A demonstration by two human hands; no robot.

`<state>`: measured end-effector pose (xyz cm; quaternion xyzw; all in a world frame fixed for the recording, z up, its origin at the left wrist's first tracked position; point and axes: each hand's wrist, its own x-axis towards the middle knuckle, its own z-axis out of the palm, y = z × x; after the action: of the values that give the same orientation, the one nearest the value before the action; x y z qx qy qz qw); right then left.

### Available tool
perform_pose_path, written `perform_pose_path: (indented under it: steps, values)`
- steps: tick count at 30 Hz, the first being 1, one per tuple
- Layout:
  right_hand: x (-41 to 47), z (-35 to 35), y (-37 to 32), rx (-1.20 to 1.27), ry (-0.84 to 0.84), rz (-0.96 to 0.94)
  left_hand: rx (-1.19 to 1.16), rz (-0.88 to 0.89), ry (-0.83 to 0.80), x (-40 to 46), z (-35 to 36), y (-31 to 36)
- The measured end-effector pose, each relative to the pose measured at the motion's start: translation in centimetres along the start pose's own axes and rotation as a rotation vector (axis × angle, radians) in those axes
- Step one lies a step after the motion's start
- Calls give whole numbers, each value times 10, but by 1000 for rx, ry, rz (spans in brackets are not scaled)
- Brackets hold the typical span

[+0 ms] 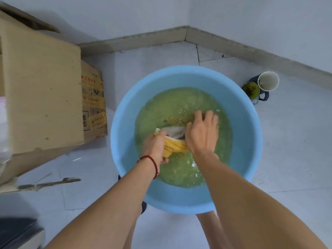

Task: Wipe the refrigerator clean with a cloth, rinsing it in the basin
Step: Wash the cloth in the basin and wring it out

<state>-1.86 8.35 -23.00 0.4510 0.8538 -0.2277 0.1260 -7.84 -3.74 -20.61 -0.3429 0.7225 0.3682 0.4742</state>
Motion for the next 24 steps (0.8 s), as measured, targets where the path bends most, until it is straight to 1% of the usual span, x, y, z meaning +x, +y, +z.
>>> perform_pose_path:
  steps: [1, 2, 3, 4, 6, 7, 8, 9, 10, 13, 15, 16, 18, 20, 22, 24]
  values:
    - [-1, -2, 4, -96, 40, 49, -43, -28, 2, 3, -3, 1]
    - [-5, -1, 3, -132, 49, 96, -69, -78, -17, 9, -5, 2]
    - [-11, 1, 1, -104, 16, 134, -88, -117, -69, 11, -1, 4]
    - [-16, 2, -4, -5, -43, 179, -101, -145, -132, 10, 5, 7]
    - [-24, 2, -23, 388, -166, 284, -143, -163, -214, 13, 21, 6]
    - [-28, -1, -32, 588, -185, 343, -177, -143, -212, 12, 27, 7]
    - [-31, -4, -41, 724, -182, 393, -214, -118, -181, 18, 33, 6]
    - [-34, -7, -47, 796, -177, 418, -235, -86, -139, 19, 35, 6]
    - [-36, -9, -51, 797, -164, 405, -222, -50, -141, 20, 35, 7]
    - [-31, -10, -48, 715, -138, 337, -161, -29, -95, 11, 31, 7]
    - [-25, -11, -39, 605, -147, 297, -42, 80, -88, -8, 23, 7]
    - [-21, -12, -32, 524, -146, 276, 12, 121, -111, -17, 20, 6]
    - [-17, -18, -22, 407, -171, 236, 5, 148, -165, -41, 9, 12]
    - [-15, -28, -14, 384, -222, 224, -46, 182, -161, -68, -5, 26]
    - [-16, -43, -3, 400, -296, 261, -58, 263, -179, -87, -18, 38]
    - [-23, -62, 7, 370, -330, 221, -2, 370, -273, -112, -30, 50]
